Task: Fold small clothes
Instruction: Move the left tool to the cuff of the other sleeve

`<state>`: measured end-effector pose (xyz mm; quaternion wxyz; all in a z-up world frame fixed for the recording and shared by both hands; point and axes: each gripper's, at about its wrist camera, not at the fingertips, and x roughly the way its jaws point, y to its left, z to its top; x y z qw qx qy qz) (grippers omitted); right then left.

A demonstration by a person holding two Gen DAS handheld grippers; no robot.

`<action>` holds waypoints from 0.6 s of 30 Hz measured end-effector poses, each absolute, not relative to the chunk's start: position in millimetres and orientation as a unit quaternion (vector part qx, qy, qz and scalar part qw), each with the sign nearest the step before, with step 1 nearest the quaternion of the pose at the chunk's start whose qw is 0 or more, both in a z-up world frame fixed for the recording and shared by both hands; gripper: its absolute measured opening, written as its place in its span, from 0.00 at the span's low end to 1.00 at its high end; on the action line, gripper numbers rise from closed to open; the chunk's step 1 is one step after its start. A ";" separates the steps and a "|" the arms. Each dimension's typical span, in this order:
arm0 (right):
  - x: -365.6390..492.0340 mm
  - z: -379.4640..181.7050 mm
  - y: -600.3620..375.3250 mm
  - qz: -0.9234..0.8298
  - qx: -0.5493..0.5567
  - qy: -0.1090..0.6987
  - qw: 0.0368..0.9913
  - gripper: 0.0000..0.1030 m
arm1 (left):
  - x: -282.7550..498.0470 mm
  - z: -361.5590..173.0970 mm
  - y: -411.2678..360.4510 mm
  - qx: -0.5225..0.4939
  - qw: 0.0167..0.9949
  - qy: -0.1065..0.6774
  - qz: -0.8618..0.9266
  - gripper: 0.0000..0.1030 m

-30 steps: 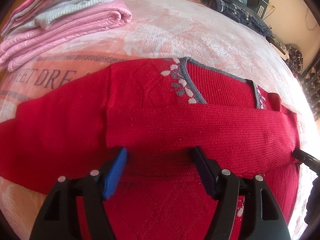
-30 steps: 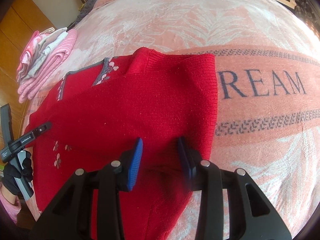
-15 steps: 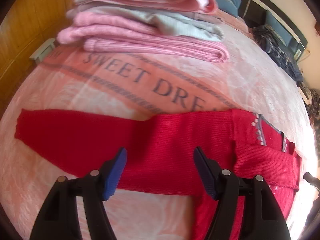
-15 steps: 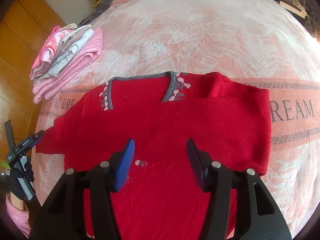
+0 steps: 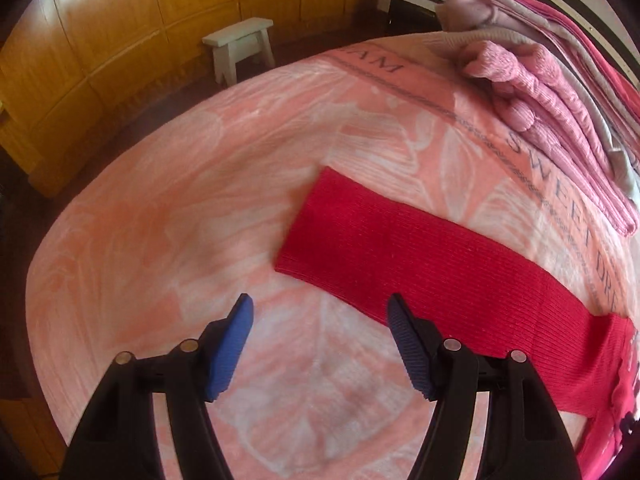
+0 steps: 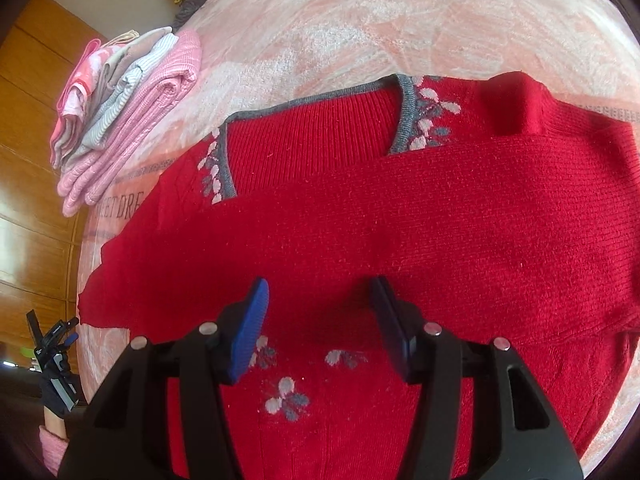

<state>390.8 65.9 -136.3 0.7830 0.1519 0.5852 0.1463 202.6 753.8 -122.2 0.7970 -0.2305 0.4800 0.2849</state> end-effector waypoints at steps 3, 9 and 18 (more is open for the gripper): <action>396.7 -136.6 64.4 0.144 0.160 0.583 0.783 0.53 | 201.4 -128.8 771.5 -0.260 0.802 0.469 0.264 0.68; 398.7 -140.0 72.9 0.144 0.133 0.578 0.792 0.58 | 210.2 -137.0 785.5 -0.280 0.807 0.456 0.252 0.68; 398.2 -140.8 75.5 0.149 0.126 0.576 0.794 0.60 | 220.1 -140.8 781.6 -0.267 0.812 0.455 0.250 0.69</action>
